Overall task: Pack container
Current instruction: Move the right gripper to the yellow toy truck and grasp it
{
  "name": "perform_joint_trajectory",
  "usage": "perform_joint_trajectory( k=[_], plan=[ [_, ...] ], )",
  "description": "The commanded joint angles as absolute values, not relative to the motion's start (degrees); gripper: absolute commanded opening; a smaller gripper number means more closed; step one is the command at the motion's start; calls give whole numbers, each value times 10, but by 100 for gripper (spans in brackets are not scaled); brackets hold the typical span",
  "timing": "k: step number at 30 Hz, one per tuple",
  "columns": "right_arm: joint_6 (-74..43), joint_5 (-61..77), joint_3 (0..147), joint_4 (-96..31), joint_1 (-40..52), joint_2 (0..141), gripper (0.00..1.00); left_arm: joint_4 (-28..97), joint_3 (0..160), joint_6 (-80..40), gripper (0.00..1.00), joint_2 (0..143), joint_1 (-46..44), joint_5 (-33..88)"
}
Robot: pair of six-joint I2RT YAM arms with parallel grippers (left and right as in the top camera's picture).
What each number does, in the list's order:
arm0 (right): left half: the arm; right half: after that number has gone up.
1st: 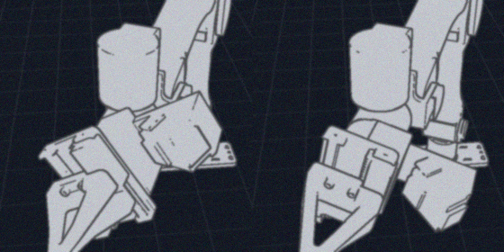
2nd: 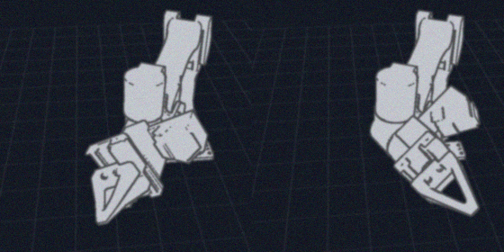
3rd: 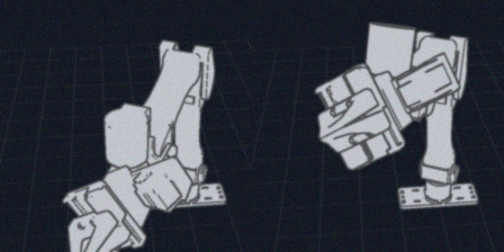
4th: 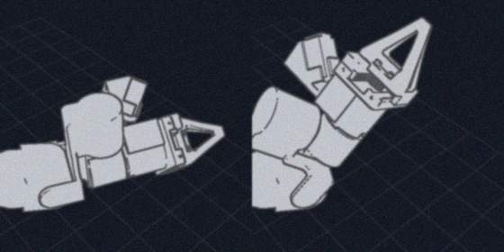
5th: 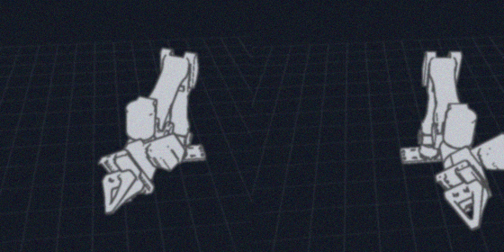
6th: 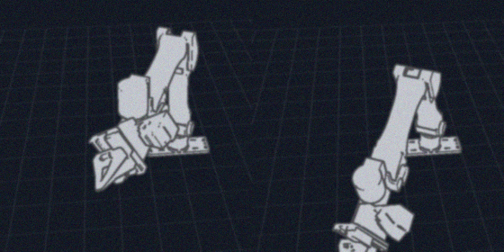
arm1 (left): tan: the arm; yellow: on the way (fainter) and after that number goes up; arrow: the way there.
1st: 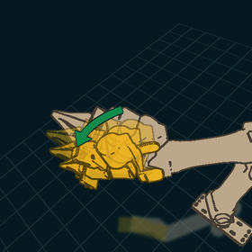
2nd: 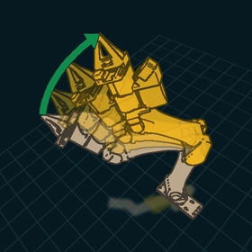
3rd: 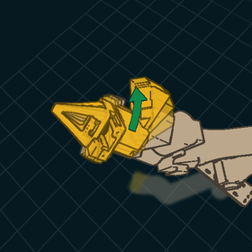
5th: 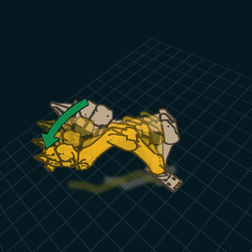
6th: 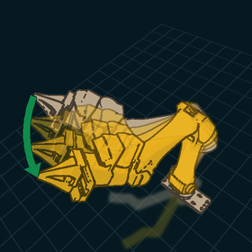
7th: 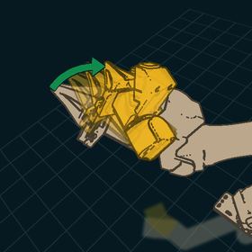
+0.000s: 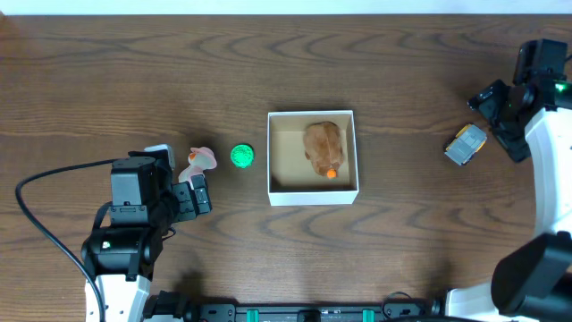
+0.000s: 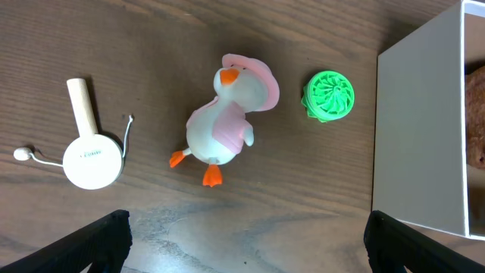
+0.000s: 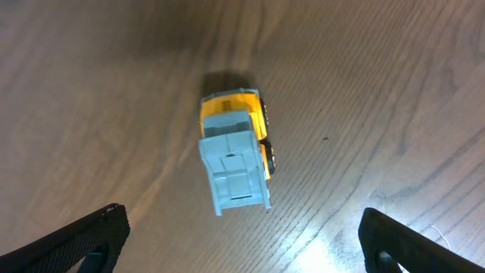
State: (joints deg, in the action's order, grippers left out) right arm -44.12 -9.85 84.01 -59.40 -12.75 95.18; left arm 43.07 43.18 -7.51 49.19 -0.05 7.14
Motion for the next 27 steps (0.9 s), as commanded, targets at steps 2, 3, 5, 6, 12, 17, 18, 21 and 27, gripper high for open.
perform_joint_trajectory(
  k=[2,3,5,6,12,17,18,21,27],
  plan=[
    [-445,-96,827,-595,-131,1002,99,430,445,-76,98,494,-1,71],
    [-445,-96,827,-595,-131,1014,99,430,445,-76,98,494,-1,71],
    [-434,-96,827,-589,-131,1034,99,430,445,-76,98,494,-1,71],
    [-426,-96,827,-585,-131,1044,99,430,445,-76,98,494,-1,71],
    [-392,-95,827,-568,-131,1083,99,430,445,-77,98,494,-1,71],
    [-371,-87,827,-555,-131,1106,99,430,445,-77,98,494,-1,71],
    [-369,-85,827,-554,-131,1109,99,430,445,-77,98,494,-1,71],
    [-363,-83,827,-550,-130,1120,99,430,445,-77,98,494,-1,71],
    [-355,-83,827,-542,-130,1135,90,430,445,-77,98,494,-1,71]
  ],
)
